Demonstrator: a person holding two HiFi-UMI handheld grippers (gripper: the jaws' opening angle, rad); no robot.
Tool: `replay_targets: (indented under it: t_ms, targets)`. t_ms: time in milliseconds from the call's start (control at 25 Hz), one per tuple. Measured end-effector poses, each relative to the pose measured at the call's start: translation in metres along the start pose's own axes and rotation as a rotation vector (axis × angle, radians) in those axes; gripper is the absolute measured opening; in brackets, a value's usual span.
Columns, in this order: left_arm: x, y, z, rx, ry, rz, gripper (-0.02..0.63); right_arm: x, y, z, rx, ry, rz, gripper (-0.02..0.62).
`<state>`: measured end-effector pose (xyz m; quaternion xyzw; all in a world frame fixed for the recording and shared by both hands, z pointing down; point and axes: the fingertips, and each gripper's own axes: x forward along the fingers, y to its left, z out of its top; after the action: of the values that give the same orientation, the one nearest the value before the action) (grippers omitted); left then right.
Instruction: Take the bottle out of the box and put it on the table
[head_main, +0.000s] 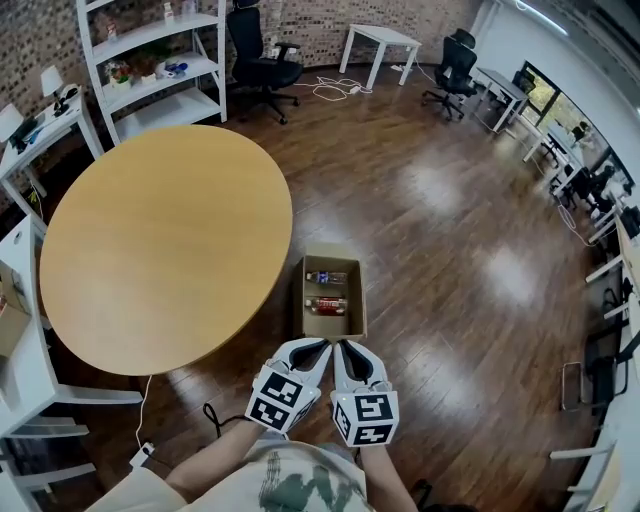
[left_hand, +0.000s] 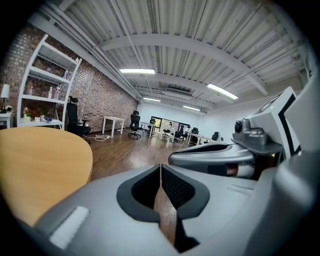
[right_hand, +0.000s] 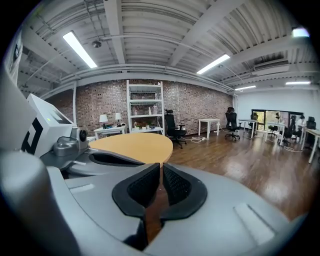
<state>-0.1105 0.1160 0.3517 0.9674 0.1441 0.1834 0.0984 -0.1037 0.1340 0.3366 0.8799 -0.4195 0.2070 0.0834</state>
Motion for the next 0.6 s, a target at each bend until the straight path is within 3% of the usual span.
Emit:
replay_targets:
  t_ms: [600]
  targets:
    - [0.045,0.045,0.014,-0.024,-0.004,0.028,0.0,0.057,-0.027,0.013,-0.023,0.015,0.022,0.02]
